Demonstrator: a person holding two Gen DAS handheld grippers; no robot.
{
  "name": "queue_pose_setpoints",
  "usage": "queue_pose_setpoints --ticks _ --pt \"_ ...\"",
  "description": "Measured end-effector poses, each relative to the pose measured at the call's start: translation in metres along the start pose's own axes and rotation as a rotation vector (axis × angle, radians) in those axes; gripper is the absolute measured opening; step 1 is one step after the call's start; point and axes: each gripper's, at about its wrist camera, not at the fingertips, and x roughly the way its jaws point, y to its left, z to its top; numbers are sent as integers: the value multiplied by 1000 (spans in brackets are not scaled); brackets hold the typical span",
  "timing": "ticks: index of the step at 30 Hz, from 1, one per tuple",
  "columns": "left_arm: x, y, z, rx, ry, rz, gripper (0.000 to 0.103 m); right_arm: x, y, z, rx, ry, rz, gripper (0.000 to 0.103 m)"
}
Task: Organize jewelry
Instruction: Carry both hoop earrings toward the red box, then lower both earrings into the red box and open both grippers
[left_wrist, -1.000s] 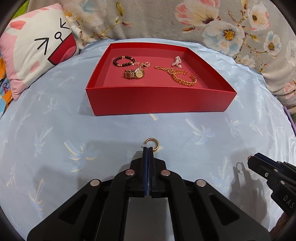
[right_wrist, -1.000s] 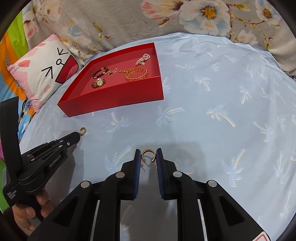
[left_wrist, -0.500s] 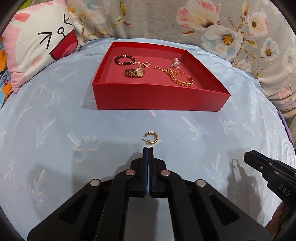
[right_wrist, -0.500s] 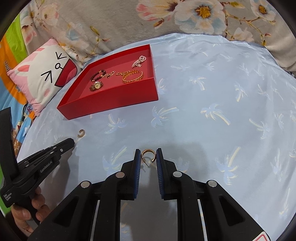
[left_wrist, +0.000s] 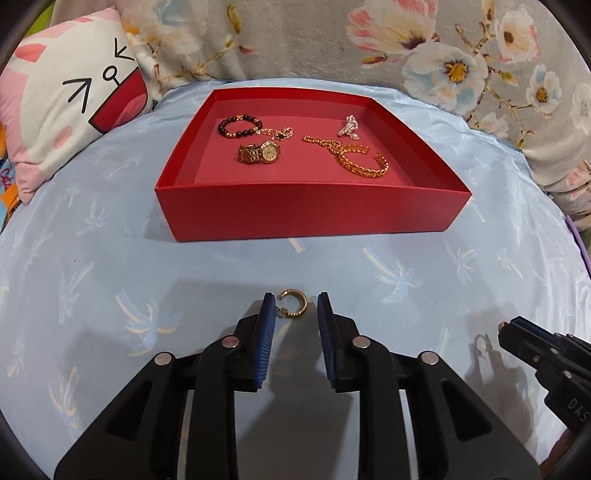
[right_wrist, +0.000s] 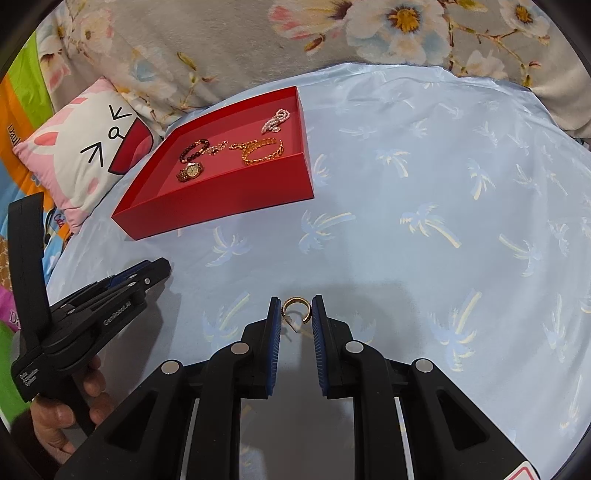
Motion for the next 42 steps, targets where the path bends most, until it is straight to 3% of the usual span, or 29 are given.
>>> queue_pose_setpoints --ticks 5,10,17,32,42 --pt "5 -6 5 26 -3 25 18 5 0 2 2 6 7 16" --pt "3 -2 5 5 3 -4 17 6 0 5 3 6 17 16" --pt "-23 6 12 -30 -21 -34 17 -5 6 17 -14 -27 38 16" --pt "-65 14 35 -48 -83 -24 17 -33 35 49 -70 -117 83 16" --pt "-71 25 73 -64 -146 -44 17 -28 52 97 -105 -160 97 16"
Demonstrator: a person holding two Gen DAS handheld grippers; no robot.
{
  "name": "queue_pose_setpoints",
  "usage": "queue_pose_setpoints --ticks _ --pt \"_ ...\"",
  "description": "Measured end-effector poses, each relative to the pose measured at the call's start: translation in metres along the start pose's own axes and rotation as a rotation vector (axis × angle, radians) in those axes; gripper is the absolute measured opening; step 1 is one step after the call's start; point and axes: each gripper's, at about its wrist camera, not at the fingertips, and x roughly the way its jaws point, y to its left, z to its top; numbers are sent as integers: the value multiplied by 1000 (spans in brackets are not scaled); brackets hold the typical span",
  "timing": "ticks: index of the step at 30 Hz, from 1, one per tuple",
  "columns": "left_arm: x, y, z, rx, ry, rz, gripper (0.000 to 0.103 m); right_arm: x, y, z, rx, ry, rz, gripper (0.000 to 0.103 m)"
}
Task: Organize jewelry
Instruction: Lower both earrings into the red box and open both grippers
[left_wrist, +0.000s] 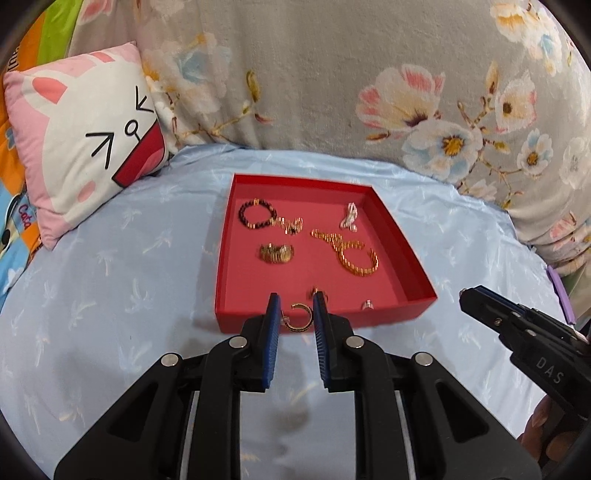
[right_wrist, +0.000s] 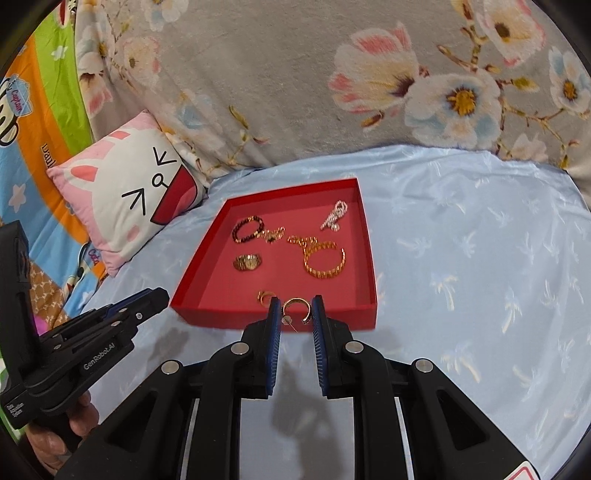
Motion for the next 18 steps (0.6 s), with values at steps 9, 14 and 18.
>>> queue_pose_setpoints --ticks 9,14,18 --pt "53 5 28 -5 20 -14 17 62 8 29 -17 61 -15 16" --pt "80 7 30 1 41 4 17 90 9 30 -21 92 -29 16" --pt "95 8 33 3 50 4 17 108 9 31 -18 114 -26 16"
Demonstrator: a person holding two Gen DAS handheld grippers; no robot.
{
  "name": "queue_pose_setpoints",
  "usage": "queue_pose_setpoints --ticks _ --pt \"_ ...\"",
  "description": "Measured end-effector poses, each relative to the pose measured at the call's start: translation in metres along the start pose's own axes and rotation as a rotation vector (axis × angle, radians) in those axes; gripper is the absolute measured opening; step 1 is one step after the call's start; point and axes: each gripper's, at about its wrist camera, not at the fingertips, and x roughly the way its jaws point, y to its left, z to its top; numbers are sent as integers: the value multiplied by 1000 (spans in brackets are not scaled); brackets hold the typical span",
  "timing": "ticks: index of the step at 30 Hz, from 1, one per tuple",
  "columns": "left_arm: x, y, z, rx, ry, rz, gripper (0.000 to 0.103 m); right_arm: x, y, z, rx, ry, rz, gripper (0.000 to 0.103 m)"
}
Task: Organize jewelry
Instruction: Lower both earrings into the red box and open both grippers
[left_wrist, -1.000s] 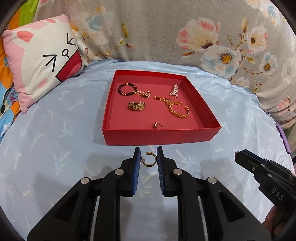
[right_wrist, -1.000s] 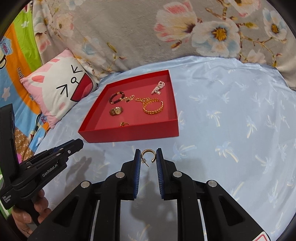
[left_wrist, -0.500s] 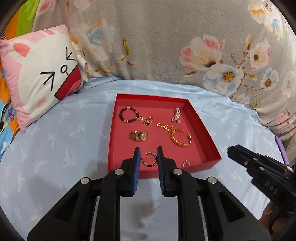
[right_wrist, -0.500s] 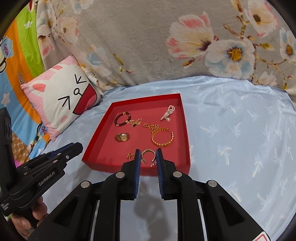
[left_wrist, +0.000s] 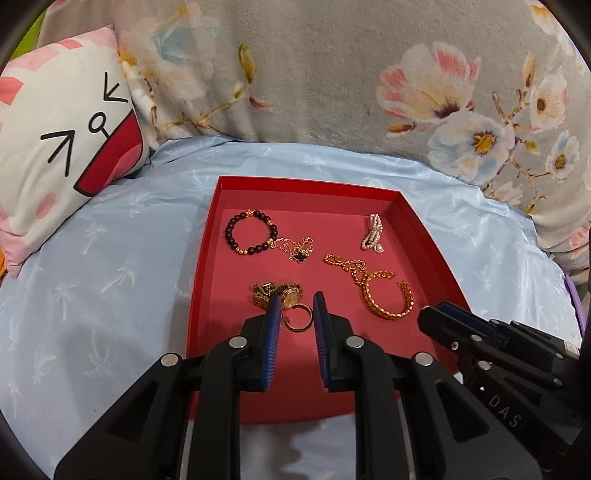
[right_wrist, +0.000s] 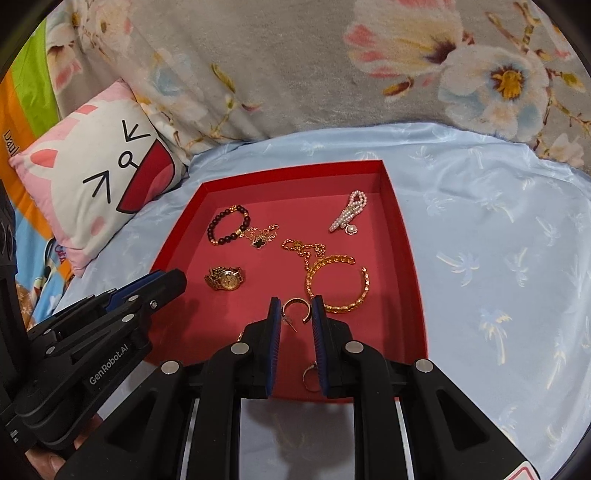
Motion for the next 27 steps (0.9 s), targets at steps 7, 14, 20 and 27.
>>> queue_pose_setpoints --ticks 7,14,20,27 --pt "26 0 1 9 39 13 17 37 6 4 -7 68 18 16" --pt "37 9 1 -1 41 41 18 47 3 8 0 62 9 20" --pt "29 9 6 -2 2 77 42 32 1 14 14 26 1 34" --pt "-4 2 8 11 -32 112 52 -14 8 12 4 -60 -52 52"
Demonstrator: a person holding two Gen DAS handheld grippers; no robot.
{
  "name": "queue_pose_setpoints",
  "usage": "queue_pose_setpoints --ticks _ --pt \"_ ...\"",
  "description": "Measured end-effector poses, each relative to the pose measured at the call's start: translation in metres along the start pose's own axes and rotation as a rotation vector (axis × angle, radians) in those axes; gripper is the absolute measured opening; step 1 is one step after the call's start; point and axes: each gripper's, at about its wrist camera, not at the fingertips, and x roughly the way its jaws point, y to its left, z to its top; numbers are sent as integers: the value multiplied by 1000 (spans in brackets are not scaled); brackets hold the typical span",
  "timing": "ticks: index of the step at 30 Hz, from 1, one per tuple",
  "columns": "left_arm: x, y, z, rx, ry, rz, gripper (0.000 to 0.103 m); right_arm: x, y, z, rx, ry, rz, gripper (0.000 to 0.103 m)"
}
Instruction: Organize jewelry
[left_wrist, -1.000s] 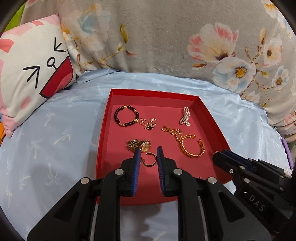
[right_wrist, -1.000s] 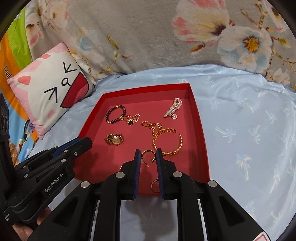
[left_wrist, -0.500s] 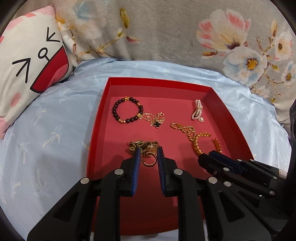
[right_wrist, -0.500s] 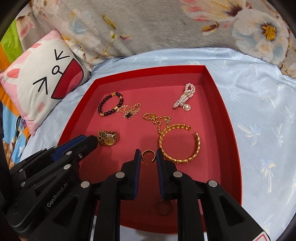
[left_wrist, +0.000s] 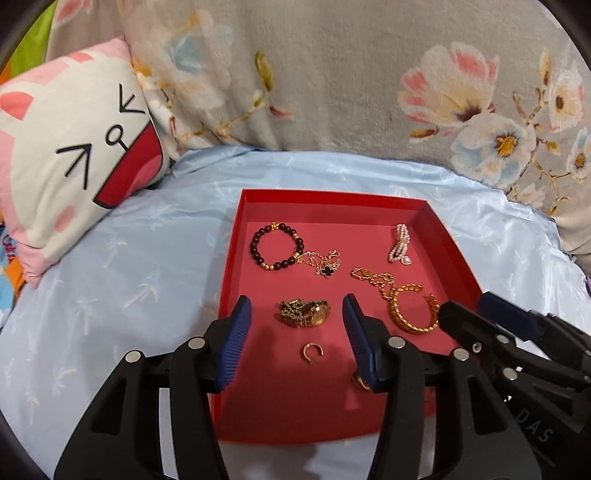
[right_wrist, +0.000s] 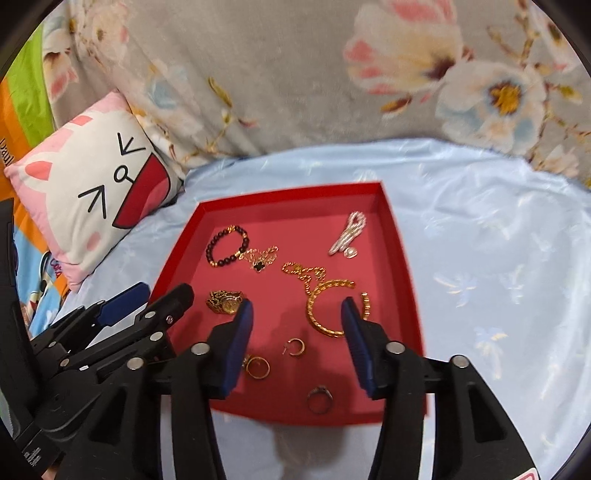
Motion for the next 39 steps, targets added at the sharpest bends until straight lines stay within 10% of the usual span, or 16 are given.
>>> queue_pose_setpoints --ticks 21,39 --pt "-74 -9 -36 -3 -20 88 85 -77 -12 -42 35 -42 -102 76" --pt "-84 -9 -43 -11 3 113 85 -90 -4 -51 16 -40 -113 76"
